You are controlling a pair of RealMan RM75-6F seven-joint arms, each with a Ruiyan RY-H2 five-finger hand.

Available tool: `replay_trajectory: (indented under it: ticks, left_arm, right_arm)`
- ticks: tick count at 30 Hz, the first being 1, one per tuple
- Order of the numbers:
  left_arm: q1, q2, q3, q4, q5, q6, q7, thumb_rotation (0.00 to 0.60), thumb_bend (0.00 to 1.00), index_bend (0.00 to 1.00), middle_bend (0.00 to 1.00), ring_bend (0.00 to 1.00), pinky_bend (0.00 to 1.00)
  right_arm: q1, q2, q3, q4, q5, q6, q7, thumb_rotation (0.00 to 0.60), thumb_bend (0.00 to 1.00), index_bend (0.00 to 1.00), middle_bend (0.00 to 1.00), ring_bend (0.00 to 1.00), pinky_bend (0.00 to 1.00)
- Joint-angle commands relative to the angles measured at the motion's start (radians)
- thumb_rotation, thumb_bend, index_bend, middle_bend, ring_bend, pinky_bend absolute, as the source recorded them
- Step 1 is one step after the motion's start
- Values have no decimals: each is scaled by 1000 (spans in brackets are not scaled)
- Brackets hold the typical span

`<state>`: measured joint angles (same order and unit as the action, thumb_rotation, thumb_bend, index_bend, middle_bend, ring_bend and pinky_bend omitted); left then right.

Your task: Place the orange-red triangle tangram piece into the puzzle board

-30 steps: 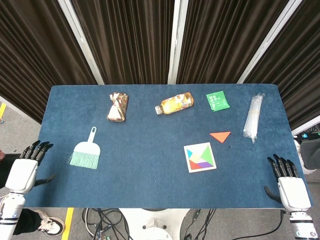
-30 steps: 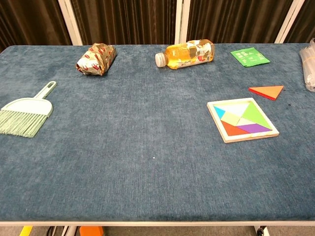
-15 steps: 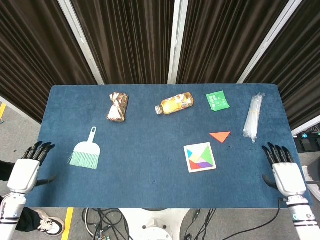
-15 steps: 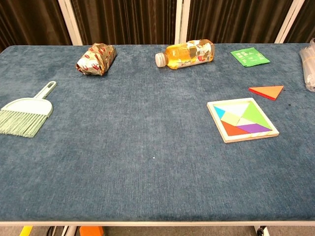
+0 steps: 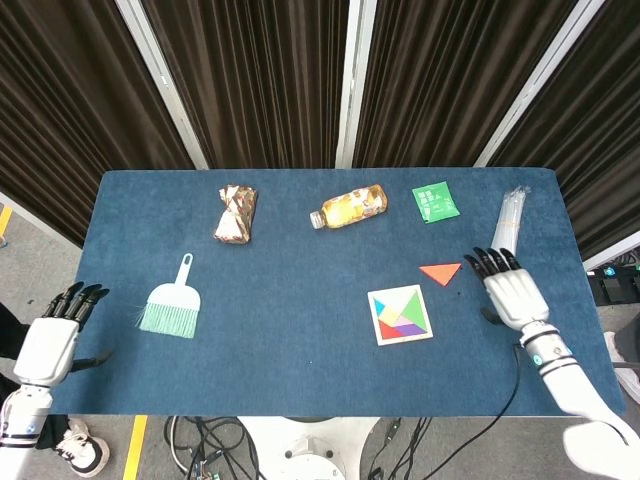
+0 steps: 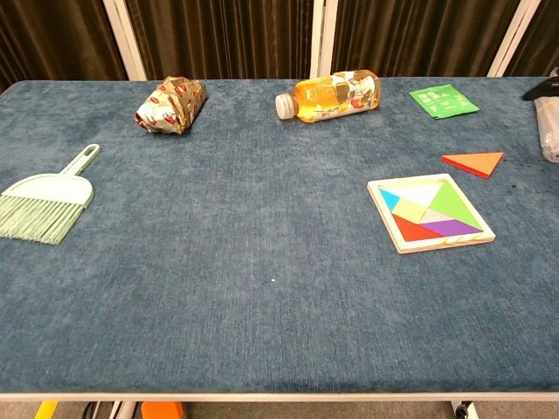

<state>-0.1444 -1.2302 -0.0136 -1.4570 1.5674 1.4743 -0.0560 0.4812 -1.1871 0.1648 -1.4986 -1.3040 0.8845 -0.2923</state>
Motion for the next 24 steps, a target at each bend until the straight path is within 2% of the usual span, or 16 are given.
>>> replay_trajectory:
  ticks: [1,12,24]
  left_arm:
    - [0,-1,0,3,-2,-1,-4,600,0,156,117,50,172]
    - [-2,-5,0,16,-2,-4,-20,600,0,156,117,50,172]
    - [2,-7,2,38,-10,-8,-47,600,0,156,117,49,172]
  right_arm:
    - [46,-38,4,30,43,-51,-46,600,186,0,0,0,0]
    - [135,-145,-4,130,182,-125,-133,600,154,0,0,0,0]
    - [205,-220,-2,204,300,-162,-149,600,149,6,0,0,0]
